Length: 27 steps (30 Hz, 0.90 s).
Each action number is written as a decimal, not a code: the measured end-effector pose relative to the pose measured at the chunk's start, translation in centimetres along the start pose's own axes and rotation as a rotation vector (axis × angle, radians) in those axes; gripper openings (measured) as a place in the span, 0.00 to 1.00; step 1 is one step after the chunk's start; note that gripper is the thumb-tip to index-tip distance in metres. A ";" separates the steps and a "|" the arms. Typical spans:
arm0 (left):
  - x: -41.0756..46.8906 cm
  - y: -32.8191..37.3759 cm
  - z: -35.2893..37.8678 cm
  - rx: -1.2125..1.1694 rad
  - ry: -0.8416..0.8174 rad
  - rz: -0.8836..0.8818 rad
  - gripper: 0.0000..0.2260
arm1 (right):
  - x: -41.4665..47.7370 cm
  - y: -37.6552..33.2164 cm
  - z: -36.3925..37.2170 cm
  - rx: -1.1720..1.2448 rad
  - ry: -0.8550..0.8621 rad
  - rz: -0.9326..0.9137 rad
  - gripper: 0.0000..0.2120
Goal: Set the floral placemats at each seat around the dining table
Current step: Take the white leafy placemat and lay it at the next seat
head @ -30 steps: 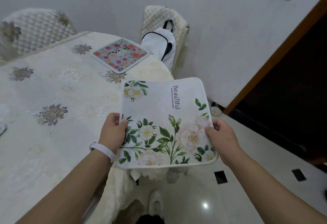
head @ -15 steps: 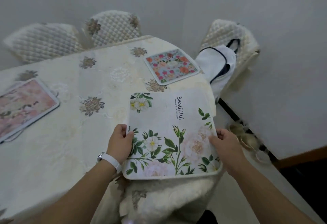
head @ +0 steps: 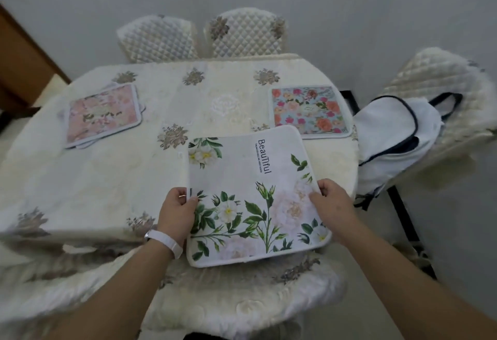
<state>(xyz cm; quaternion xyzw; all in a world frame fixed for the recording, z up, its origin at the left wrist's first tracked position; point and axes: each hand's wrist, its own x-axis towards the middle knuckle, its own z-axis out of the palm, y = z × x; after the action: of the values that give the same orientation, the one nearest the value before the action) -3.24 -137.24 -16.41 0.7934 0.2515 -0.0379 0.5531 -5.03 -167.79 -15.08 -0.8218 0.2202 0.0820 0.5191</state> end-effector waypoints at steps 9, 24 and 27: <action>0.7 -2.8 0.7 -0.064 0.029 -0.106 0.02 | 6.6 -2.8 2.9 -0.280 -0.111 -0.054 0.06; 4.7 -7.1 4.3 -0.068 0.008 -0.296 0.05 | 15.3 -2.0 8.1 -0.545 -0.165 -0.073 0.04; 4.7 -8.0 5.8 -0.094 0.064 -0.319 0.04 | 17.7 -1.6 9.3 -0.580 -0.202 -0.116 0.05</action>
<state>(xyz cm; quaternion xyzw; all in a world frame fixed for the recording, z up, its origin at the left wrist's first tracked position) -1.43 -138.70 -27.16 0.7175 0.3932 -0.0884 0.5681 12.32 -163.87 -24.38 -0.9344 0.0876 0.1930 0.2862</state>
